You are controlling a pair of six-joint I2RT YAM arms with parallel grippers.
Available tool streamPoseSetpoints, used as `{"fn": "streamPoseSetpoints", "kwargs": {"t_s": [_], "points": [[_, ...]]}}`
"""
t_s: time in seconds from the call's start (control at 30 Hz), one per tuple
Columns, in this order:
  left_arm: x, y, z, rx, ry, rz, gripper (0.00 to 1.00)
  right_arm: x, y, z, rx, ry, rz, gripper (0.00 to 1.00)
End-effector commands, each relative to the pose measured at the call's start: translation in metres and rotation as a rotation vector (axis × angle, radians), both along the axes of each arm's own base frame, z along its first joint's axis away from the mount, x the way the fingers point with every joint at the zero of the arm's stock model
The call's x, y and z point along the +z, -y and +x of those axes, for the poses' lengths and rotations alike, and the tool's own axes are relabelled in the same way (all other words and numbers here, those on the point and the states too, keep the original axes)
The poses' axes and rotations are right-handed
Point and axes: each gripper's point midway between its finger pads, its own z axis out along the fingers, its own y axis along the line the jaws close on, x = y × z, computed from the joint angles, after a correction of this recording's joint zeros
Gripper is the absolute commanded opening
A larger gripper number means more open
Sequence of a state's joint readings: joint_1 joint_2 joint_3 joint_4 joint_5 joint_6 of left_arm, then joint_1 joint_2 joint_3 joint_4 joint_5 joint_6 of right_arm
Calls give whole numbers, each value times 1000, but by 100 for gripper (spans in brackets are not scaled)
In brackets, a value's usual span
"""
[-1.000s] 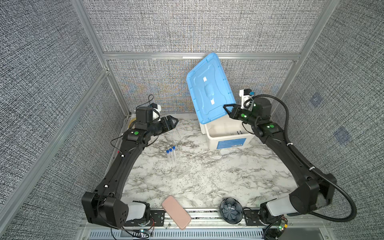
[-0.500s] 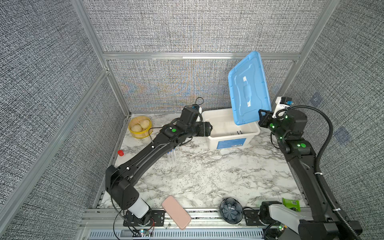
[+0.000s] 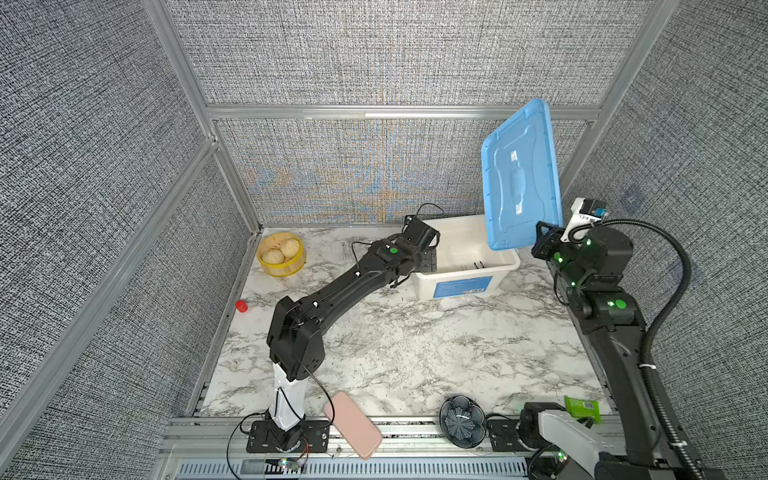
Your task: Organize the chemistry lab equipment
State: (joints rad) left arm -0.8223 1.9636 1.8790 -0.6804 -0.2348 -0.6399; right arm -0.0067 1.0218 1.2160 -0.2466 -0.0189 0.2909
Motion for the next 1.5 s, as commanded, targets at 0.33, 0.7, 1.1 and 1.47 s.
{"fn": "streamPoseSetpoints", "kwargs": {"t_s": [0.33, 0.7, 1.1, 1.47], "points": [[-35, -21, 22, 60, 10, 188, 63, 12, -4, 1, 33, 39, -57, 0], [-42, -27, 21, 47, -66, 142, 55, 13, -2, -1, 22, 46, -55, 0], [-38, -60, 26, 97, -52, 264, 44, 10, -18, 6, 118, 39, -88, 0], [-30, -109, 28, 138, -44, 264, 42, 0, -62, 21, 288, 38, -271, 0]]}}
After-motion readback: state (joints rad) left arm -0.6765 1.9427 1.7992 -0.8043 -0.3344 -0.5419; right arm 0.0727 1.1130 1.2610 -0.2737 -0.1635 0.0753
